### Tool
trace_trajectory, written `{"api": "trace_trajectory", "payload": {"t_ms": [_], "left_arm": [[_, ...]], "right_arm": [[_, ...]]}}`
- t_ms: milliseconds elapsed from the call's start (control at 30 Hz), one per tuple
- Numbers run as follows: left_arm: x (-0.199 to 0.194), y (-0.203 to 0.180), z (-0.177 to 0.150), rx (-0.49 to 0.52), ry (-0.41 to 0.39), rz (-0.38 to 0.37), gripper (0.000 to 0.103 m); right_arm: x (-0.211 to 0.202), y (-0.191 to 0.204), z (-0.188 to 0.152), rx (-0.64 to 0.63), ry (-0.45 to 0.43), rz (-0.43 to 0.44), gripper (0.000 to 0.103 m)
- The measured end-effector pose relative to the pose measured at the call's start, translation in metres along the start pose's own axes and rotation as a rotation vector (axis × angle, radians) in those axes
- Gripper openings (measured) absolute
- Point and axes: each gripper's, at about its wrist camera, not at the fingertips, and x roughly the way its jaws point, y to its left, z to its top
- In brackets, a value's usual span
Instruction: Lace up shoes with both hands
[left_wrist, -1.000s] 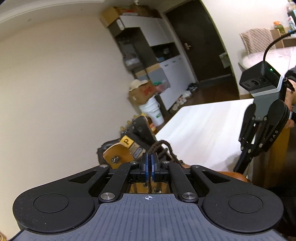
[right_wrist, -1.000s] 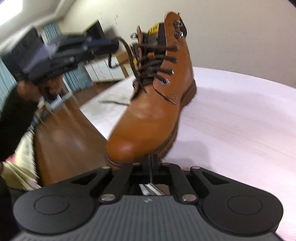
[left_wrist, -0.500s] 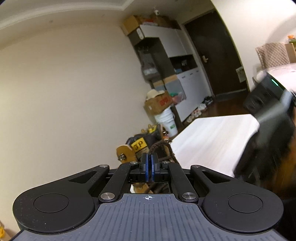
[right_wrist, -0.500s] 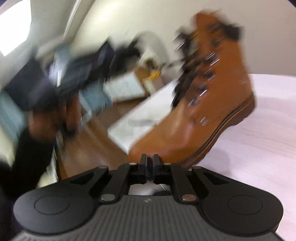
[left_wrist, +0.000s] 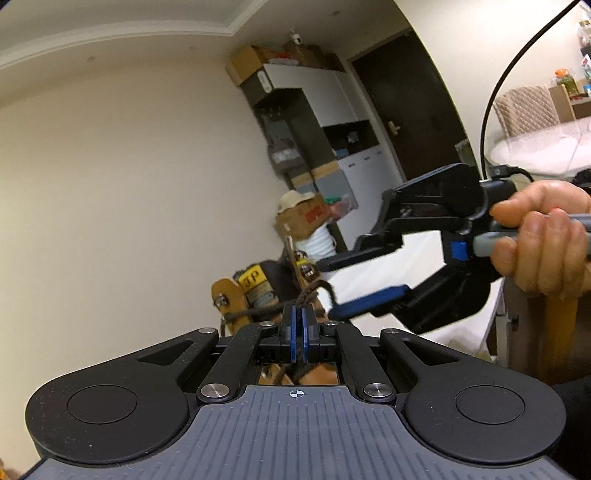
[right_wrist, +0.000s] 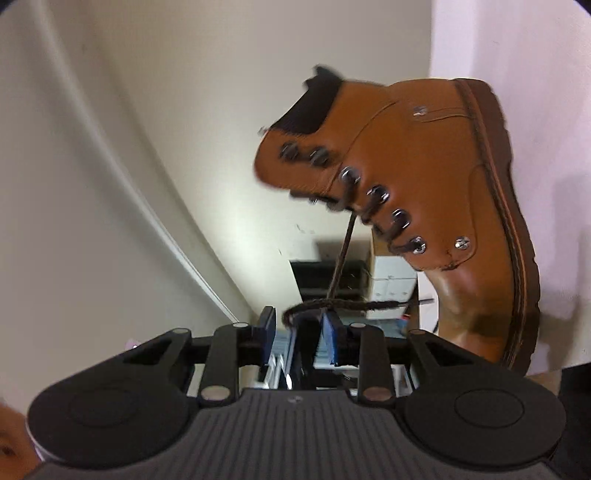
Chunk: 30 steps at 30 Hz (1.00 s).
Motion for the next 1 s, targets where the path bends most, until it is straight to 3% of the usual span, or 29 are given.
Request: {"api": "trace_trajectory", "payload": {"t_ms": [267, 400, 433, 533, 667, 867, 1000], "left_arm": [[0.002, -0.012, -0.011, 0.062, 0.042, -0.027, 0.004], [0.001, -0.015, -0.016, 0.077, 0.061, -0.030, 0.004], [0.002, -0.015, -0.017, 0.071, 0.069, -0.031, 0.004], [0.003, -0.013, -0.021, 0.031, 0.094, -0.038, 0.008], [0.003, -0.001, -0.019, -0.108, 0.114, -0.053, 0.008], [0.000, 0.009, 0.007, -0.236, 0.059, -0.066, 0.010], [0.009, 0.014, 0.018, -0.245, 0.066, -0.098, 0.010]], "right_arm": [[-0.003, 0.001, 0.005, -0.025, -0.030, -0.077, 0.029], [0.000, -0.002, 0.009, -0.089, -0.023, -0.111, 0.005], [0.000, -0.003, 0.009, -0.119, -0.024, -0.125, 0.005], [-0.002, 0.009, 0.007, -0.228, -0.025, -0.153, 0.004], [-0.006, 0.031, -0.003, -0.431, -0.052, -0.224, 0.004], [-0.012, 0.034, -0.008, -0.498, -0.081, -0.257, 0.004], [-0.008, 0.038, -0.015, -0.592, -0.077, -0.291, 0.004]]}}
